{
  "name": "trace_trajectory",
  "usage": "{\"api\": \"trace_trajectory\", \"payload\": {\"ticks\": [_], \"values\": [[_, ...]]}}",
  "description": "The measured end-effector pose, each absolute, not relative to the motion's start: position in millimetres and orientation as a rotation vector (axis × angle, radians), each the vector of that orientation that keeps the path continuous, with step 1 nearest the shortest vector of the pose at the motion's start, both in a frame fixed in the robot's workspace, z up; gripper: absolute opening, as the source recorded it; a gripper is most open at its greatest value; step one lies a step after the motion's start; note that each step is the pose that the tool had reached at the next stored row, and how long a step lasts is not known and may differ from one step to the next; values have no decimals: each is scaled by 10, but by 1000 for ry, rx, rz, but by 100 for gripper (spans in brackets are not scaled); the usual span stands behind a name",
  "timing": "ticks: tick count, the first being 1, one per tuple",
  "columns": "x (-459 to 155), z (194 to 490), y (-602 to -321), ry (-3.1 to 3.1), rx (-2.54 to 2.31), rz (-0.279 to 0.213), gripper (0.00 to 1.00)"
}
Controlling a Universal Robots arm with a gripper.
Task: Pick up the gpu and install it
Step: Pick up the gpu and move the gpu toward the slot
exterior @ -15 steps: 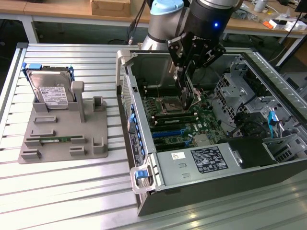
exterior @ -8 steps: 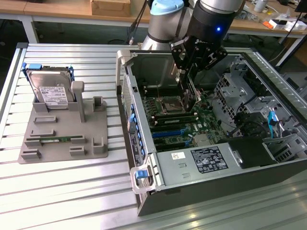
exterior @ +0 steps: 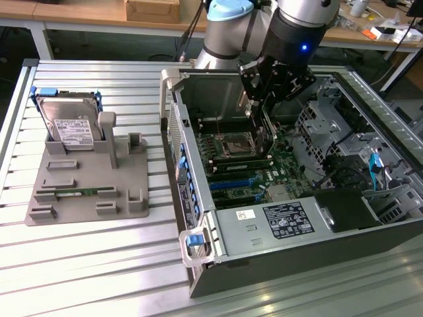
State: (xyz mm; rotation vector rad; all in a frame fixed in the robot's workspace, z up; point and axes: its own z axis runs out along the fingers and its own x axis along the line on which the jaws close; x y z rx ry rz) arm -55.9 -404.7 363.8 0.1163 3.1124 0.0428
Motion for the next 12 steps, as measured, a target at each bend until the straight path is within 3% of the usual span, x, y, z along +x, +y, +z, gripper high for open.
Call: {"api": "trace_trajectory", "payload": {"ticks": [12], "values": [[-481, 3510, -4047, 3112, 116, 40, 26]]}}
